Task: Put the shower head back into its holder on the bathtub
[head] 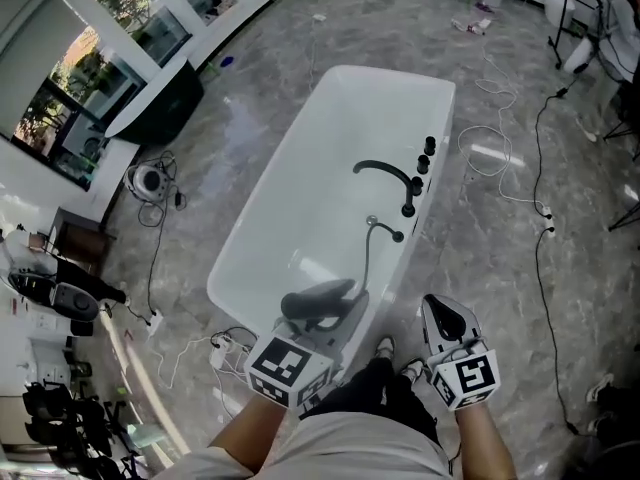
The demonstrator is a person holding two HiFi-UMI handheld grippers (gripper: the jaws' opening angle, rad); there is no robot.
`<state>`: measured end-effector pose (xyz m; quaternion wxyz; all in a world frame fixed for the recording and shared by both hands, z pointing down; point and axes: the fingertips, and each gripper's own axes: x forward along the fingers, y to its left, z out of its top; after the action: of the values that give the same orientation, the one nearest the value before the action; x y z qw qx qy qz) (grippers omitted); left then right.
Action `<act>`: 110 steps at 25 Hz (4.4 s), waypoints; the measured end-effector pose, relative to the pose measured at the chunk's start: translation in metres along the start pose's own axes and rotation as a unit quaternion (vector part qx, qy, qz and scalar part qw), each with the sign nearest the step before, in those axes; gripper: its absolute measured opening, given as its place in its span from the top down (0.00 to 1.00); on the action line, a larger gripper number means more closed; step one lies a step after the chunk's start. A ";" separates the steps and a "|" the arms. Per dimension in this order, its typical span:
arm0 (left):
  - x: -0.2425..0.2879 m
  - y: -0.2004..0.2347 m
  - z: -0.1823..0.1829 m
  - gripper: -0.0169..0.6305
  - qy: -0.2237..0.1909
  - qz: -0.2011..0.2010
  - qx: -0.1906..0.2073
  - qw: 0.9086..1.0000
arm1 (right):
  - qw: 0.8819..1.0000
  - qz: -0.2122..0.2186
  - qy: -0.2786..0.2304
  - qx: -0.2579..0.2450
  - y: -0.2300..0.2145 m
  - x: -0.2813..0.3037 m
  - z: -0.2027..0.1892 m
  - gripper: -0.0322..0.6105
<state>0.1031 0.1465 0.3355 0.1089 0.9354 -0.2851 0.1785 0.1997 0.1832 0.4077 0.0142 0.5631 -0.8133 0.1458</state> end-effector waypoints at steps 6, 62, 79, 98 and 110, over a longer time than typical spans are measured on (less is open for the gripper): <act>0.001 0.039 0.011 0.82 -0.017 0.022 -0.018 0.999 | 0.998 0.029 0.038 -0.028 0.006 0.057 -0.019 0.93; -0.024 0.212 0.109 0.82 -0.180 0.016 -0.264 0.947 | 0.958 0.082 0.210 -0.179 -0.021 0.271 -0.251 0.84; -0.049 0.272 0.083 0.83 -0.249 0.015 -0.380 0.891 | 0.959 0.057 0.220 -0.167 -0.051 0.267 -0.247 0.84; 0.024 0.304 -0.047 0.83 -0.177 0.038 -0.516 0.837 | 0.970 -0.069 0.111 -0.205 -0.127 0.175 -0.043 0.84; 0.071 0.269 -0.054 0.83 -0.135 0.006 -0.534 0.835 | 0.961 -0.109 0.040 -0.249 -0.125 0.122 0.113 0.84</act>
<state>-0.0112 -0.0911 0.4403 0.5506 0.7449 -0.3539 -0.1290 0.2855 0.0028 0.3505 0.2026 0.6206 -0.7563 -0.0415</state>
